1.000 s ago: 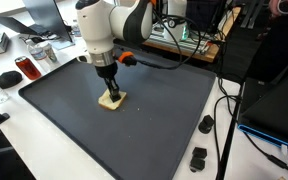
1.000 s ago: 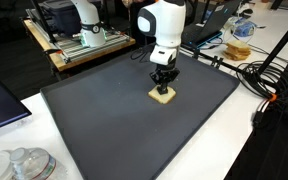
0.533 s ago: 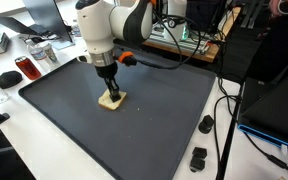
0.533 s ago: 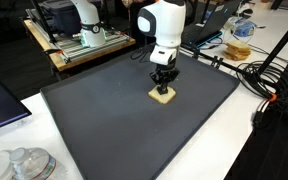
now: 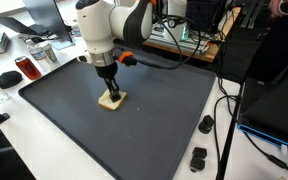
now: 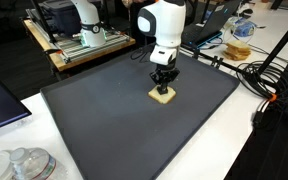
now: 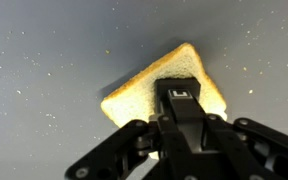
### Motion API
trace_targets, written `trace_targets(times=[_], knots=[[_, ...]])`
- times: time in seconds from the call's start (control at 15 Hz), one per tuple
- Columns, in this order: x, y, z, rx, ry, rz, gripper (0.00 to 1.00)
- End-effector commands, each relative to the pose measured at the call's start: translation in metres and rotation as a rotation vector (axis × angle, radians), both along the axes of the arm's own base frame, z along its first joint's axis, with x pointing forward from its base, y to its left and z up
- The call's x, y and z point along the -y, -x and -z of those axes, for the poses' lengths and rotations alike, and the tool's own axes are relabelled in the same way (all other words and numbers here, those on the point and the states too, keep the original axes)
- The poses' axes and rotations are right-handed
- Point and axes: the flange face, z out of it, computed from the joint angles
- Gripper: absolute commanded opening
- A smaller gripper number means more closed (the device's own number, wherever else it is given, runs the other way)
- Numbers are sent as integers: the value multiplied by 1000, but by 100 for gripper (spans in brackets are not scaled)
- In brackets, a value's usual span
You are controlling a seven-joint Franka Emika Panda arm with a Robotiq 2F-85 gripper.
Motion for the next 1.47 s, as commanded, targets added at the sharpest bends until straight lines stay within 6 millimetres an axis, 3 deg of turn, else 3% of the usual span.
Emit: trace_targets(times=[0.0, 0.53, 1.4], knots=[[-5, 2, 60, -30, 8, 3, 5], [-6, 0, 55, -31, 19, -3, 5], [3, 5, -6, -10, 28, 4, 5]])
